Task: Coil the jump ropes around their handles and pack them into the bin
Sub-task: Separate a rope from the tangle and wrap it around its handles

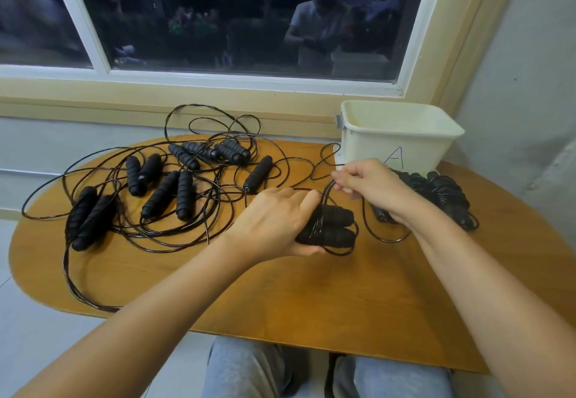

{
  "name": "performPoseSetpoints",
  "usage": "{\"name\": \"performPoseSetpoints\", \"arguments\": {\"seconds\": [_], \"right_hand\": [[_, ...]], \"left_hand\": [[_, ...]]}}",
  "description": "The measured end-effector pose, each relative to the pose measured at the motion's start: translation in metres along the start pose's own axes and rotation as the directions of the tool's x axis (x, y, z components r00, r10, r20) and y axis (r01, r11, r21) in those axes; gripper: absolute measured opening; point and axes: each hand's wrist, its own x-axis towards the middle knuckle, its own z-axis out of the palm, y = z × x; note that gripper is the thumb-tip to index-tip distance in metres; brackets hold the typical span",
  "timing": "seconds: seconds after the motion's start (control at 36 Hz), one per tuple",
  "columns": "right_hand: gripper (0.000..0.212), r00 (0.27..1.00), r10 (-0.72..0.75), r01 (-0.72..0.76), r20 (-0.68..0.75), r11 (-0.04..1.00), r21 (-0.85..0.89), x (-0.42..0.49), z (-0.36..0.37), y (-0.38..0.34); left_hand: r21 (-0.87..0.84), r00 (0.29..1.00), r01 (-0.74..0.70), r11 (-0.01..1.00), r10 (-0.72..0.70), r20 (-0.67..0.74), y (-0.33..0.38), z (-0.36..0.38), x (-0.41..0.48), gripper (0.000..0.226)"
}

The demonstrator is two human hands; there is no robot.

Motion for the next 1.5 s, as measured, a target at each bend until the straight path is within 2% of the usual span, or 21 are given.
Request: {"name": "performPoseSetpoints", "arguments": {"seconds": [0.11, 0.22, 0.33, 0.44, 0.67, 0.81, 0.94, 1.06, 1.14, 1.25, 1.33, 1.42, 1.44, 1.5], "right_hand": [[0.039, 0.994, -0.105, 0.109, 0.029, 0.968, -0.225, -0.020, 0.006, -0.019], [0.030, 0.988, -0.154, 0.149, 0.021, 0.896, -0.418, -0.039, 0.021, -0.024], [0.027, 0.984, -0.177, 0.168, 0.032, 0.837, -0.520, -0.057, 0.029, -0.021], [0.028, 0.979, -0.203, 0.181, 0.029, 0.794, -0.580, -0.067, 0.030, -0.014], [0.026, 0.984, -0.178, 0.140, -0.022, 0.838, -0.528, -0.075, 0.036, -0.005], [0.025, 0.989, -0.123, 0.089, -0.076, 0.933, -0.350, -0.072, 0.046, 0.009], [0.024, 0.990, -0.089, 0.066, -0.107, 0.977, -0.205, -0.060, 0.057, 0.018], [0.015, 0.992, -0.042, 0.035, -0.115, 0.997, -0.068, -0.053, 0.061, 0.020], [0.014, 0.982, -0.003, 0.006, -0.189, 1.000, 0.012, -0.048, 0.061, 0.024], [0.017, 0.950, -0.011, 0.017, -0.311, 1.000, 0.018, -0.046, 0.061, 0.024], [0.033, 0.917, 0.029, 0.003, -0.398, 0.997, 0.081, -0.045, 0.063, 0.027], [0.081, 0.866, 0.082, 0.029, -0.493, 0.977, 0.213, -0.043, 0.064, 0.029], [0.095, 0.849, 0.049, 0.052, -0.526, 0.983, 0.176, -0.042, 0.063, 0.030], [0.113, 0.843, -0.097, 0.082, -0.530, 0.995, -0.053, -0.040, 0.056, 0.032]], "left_hand": [[0.046, 0.992, 0.124, 0.991, -0.125, 0.032, 0.000, 0.001, 0.002, 0.065], [0.113, 0.965, 0.243, 0.963, -0.252, 0.072, -0.005, -0.002, 0.008, 0.065], [0.138, 0.931, 0.336, 0.932, -0.350, 0.099, -0.011, -0.006, 0.011, 0.076], [0.072, 0.913, 0.384, 0.921, -0.390, 0.122, -0.014, -0.011, 0.012, 0.087], [-0.091, 0.877, 0.481, 0.872, -0.477, 0.060, -0.019, -0.012, 0.015, 0.103], [-0.206, 0.826, 0.564, 0.800, -0.550, 0.123, -0.014, -0.015, 0.018, 0.106], [-0.318, 0.779, 0.619, 0.718, -0.612, 0.133, -0.008, -0.010, 0.018, 0.087], [-0.316, 0.764, 0.635, 0.705, -0.633, 0.124, -0.003, -0.004, 0.019, 0.070], [-0.323, 0.752, 0.652, 0.687, -0.640, 0.158, -0.004, -0.001, 0.019, 0.076], [-0.358, 0.751, 0.652, 0.668, -0.632, 0.190, -0.003, 0.000, 0.019, 0.080], [-0.433, 0.740, 0.662, 0.612, -0.626, 0.247, -0.006, 0.001, 0.018, 0.070], [-0.455, 0.744, 0.661, 0.596, -0.599, 0.295, -0.010, 0.000, 0.019, 0.070], [-0.457, 0.741, 0.667, 0.588, -0.587, 0.327, -0.011, -0.001, 0.019, 0.071], [-0.447, 0.732, 0.681, 0.580, -0.551, 0.401, -0.014, -0.003, 0.020, 0.069]]}}
